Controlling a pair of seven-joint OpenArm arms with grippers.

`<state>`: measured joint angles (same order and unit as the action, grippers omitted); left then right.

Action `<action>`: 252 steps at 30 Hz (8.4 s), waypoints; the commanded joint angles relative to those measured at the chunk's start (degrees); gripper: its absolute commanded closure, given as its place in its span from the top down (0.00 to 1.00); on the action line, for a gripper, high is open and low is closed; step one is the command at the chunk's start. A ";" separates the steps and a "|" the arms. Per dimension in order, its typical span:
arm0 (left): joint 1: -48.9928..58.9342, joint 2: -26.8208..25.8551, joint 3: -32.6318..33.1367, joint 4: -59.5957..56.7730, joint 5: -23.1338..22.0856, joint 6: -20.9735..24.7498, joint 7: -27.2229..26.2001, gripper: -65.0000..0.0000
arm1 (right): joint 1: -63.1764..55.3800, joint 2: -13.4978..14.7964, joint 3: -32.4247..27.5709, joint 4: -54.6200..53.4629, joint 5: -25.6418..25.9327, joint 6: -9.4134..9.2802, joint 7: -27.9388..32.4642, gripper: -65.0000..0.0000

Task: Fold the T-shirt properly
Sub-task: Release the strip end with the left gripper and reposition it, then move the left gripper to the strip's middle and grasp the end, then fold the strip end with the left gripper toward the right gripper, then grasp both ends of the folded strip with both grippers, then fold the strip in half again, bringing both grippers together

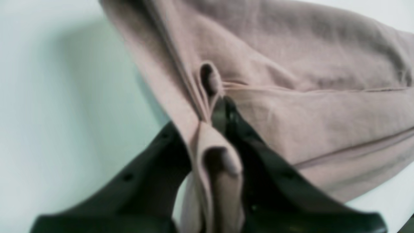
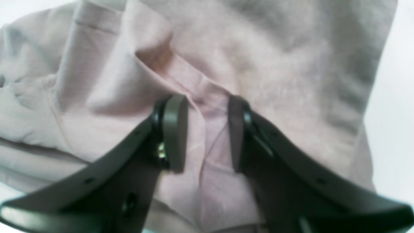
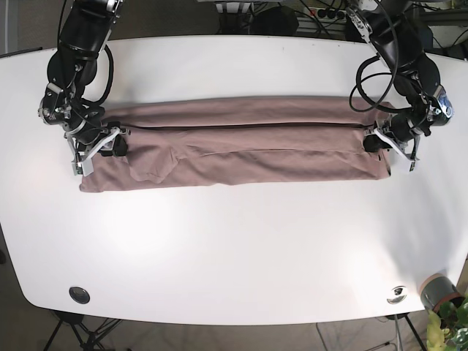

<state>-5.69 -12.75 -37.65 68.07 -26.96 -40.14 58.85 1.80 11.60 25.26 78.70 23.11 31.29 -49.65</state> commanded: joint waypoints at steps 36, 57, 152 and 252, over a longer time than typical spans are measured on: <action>6.44 20.27 25.21 31.57 1.77 9.50 2.82 0.00 | 0.35 0.05 0.02 0.56 -0.30 -0.12 -0.95 0.32; 2.48 19.92 38.04 27.97 2.13 16.01 2.21 0.37 | 0.79 0.05 -0.07 0.56 -0.30 -0.12 -0.95 0.32; 12.07 7.35 38.66 31.57 11.36 8.01 -15.82 0.06 | 12.83 0.05 10.22 9.44 -0.21 2.95 -14.57 0.76; -0.68 16.14 35.85 1.51 11.80 5.90 -20.39 0.06 | -3.25 -6.89 -0.51 34.40 15.88 0.05 -20.20 0.03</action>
<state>-6.13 2.66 -3.07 70.13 -16.97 -34.92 36.47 -2.17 4.86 24.93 112.03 37.85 31.31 -70.76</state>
